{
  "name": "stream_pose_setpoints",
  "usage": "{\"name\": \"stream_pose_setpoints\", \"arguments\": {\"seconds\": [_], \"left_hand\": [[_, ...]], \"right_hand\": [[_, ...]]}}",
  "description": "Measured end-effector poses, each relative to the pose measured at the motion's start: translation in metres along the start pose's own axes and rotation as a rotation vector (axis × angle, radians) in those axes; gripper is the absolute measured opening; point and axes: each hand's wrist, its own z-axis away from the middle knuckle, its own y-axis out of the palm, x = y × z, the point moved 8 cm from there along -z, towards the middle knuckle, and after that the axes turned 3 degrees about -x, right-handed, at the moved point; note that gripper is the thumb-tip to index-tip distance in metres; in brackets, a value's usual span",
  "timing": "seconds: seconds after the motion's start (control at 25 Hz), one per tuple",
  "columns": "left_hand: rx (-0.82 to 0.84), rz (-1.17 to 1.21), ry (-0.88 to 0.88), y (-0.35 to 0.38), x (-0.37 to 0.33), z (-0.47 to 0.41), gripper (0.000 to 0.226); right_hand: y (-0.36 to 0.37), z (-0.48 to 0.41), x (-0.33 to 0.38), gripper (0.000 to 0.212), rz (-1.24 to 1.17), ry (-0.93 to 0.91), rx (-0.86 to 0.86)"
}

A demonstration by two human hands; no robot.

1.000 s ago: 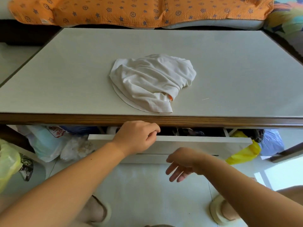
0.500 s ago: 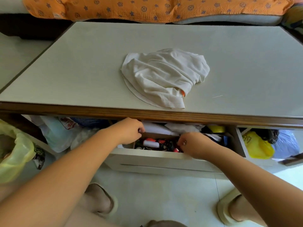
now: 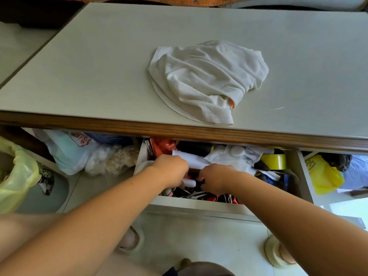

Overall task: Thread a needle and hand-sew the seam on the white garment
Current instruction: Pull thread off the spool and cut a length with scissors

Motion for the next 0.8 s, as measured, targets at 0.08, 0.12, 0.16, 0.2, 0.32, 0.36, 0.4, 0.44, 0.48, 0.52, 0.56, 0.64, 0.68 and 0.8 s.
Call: {"name": "stream_pose_setpoints", "arguments": {"seconds": [0.08, 0.12, 0.16, 0.2, 0.32, 0.36, 0.4, 0.44, 0.48, 0.52, 0.56, 0.64, 0.68, 0.8], "left_hand": [[0.032, -0.039, -0.014, 0.004, -0.004, -0.001, 0.029], [0.043, -0.053, -0.023, 0.004, -0.007, 0.0, 0.026], [0.051, -0.061, -0.029, 0.003, -0.011, 0.002, 0.025], [0.062, -0.058, -0.032, 0.001, -0.013, 0.004, 0.026], [0.11, -0.027, -0.037, -0.008, -0.012, 0.013, 0.047], [0.117, -0.033, -0.036, -0.013, -0.009, 0.017, 0.05], [0.135, -0.018, -0.032, -0.018, -0.005, 0.022, 0.05], [0.163, 0.042, -0.029, -0.022, 0.0, 0.026, 0.046], [0.194, 0.147, -0.022, -0.025, 0.005, 0.031, 0.039], [0.221, 0.268, -0.01, -0.03, 0.008, 0.036, 0.031], [0.237, 0.367, 0.003, -0.037, 0.011, 0.042, 0.025], [0.225, 0.466, 0.042, -0.057, 0.018, 0.053, 0.018], [0.189, 0.511, 0.062, -0.07, 0.022, 0.059, 0.017], [0.004, 0.833, 0.127, -0.12, 0.033, 0.079, 0.024]], "right_hand": [[0.002, 0.004, 0.002, 0.032, 0.006, -0.006, -0.015], [0.001, 0.006, 0.005, 0.033, 0.015, -0.006, -0.037], [0.0, 0.007, 0.008, 0.034, 0.027, -0.017, -0.06], [0.0, 0.009, 0.012, 0.034, 0.041, -0.038, -0.072], [0.008, 0.019, 0.019, 0.032, 0.063, -0.1, -0.032], [0.011, 0.022, 0.018, 0.033, 0.049, -0.105, -0.025], [0.013, 0.025, 0.017, 0.034, 0.036, -0.11, -0.034], [0.013, 0.027, 0.015, 0.035, 0.024, -0.118, -0.054], [0.012, 0.029, 0.013, 0.036, 0.016, -0.124, -0.072], [0.01, 0.03, 0.011, 0.037, 0.004, -0.128, -0.087], [0.007, 0.032, 0.008, 0.04, -0.024, -0.128, -0.091], [-0.002, 0.041, -0.001, 0.044, -0.143, -0.126, -0.065], [-0.008, 0.047, -0.007, 0.045, -0.224, -0.126, -0.048], [-0.04, 0.072, -0.028, 0.033, -0.516, -0.15, -0.062]]}}
